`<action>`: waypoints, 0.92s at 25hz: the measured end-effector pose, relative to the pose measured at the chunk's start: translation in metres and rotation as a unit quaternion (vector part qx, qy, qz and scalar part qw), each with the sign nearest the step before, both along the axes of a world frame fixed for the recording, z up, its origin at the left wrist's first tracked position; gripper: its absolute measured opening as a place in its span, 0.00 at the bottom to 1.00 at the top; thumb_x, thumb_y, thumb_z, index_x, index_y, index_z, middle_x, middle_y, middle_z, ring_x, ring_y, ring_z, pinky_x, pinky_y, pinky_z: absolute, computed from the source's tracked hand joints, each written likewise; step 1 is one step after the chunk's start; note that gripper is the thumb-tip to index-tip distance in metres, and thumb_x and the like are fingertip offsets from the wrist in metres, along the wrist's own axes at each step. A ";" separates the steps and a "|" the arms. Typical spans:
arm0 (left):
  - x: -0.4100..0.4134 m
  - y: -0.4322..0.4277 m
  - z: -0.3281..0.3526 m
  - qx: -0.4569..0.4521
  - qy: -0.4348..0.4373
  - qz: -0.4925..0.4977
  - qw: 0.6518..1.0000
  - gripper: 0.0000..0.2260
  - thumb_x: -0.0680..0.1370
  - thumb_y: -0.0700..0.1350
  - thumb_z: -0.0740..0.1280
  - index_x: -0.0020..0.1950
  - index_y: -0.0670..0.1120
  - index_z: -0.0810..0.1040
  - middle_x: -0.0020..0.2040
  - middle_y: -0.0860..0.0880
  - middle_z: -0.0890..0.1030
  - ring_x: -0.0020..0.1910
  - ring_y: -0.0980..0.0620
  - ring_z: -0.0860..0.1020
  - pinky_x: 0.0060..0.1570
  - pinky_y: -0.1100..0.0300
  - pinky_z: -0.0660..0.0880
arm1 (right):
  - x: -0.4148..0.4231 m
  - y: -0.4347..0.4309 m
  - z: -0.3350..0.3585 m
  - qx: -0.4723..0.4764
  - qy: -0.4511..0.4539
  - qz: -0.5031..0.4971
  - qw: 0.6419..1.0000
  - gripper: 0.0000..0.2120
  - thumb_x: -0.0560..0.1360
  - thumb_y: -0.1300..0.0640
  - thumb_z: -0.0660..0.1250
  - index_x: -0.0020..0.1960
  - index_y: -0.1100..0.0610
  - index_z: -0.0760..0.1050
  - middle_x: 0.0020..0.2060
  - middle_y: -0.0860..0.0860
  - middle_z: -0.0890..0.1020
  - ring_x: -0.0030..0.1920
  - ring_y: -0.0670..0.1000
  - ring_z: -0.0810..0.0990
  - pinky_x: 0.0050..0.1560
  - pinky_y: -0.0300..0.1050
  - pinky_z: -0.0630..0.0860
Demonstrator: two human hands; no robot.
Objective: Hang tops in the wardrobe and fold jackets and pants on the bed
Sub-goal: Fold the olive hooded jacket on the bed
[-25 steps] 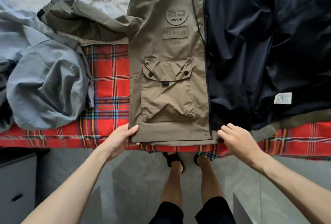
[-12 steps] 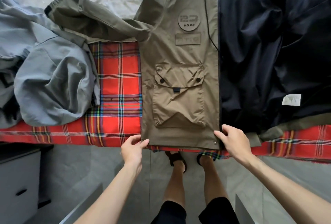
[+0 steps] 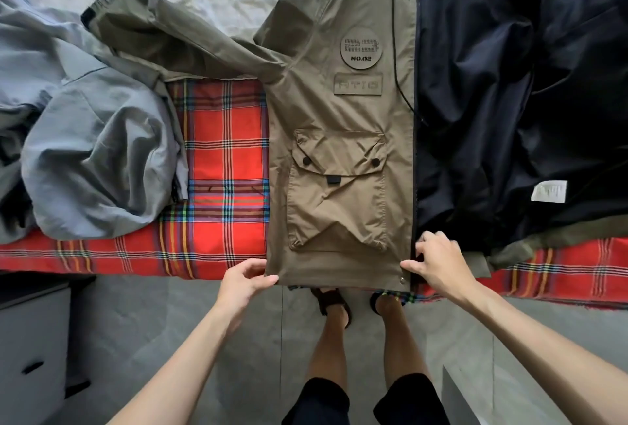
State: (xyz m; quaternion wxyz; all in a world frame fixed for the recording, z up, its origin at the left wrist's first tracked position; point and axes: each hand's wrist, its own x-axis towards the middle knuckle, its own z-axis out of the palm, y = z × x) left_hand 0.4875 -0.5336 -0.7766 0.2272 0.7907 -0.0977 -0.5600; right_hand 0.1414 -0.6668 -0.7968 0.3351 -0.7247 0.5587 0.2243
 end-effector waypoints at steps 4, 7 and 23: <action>-0.001 -0.018 0.000 -0.030 -0.117 -0.144 0.982 0.07 0.73 0.43 0.76 0.47 0.54 0.82 0.44 0.55 0.85 0.44 0.56 0.83 0.46 0.55 0.81 | 0.021 0.000 0.012 -0.018 -0.045 -0.153 0.987 0.17 0.75 0.42 0.69 0.38 0.54 0.73 0.37 0.49 0.76 0.43 0.54 0.76 0.42 0.51 0.71; 0.004 -0.024 -0.012 -0.031 -0.142 -0.159 0.977 0.04 0.74 0.43 0.75 0.42 0.50 0.82 0.38 0.53 0.84 0.39 0.53 0.81 0.43 0.47 0.81 | 0.021 -0.004 0.015 -0.006 -0.082 -0.268 0.960 0.21 0.77 0.44 0.68 0.34 0.56 0.65 0.29 0.50 0.74 0.37 0.58 0.75 0.36 0.52 0.67; 0.086 -0.332 0.006 -0.213 0.143 0.371 0.893 0.28 0.71 0.56 0.76 0.65 0.42 0.78 0.61 0.44 0.82 0.59 0.46 0.82 0.59 0.53 0.78 | 0.124 -0.245 -0.003 -0.274 -0.053 0.077 0.957 0.44 0.70 0.40 0.73 0.79 0.50 0.57 0.76 0.60 0.59 0.76 0.62 0.58 0.74 0.59 0.57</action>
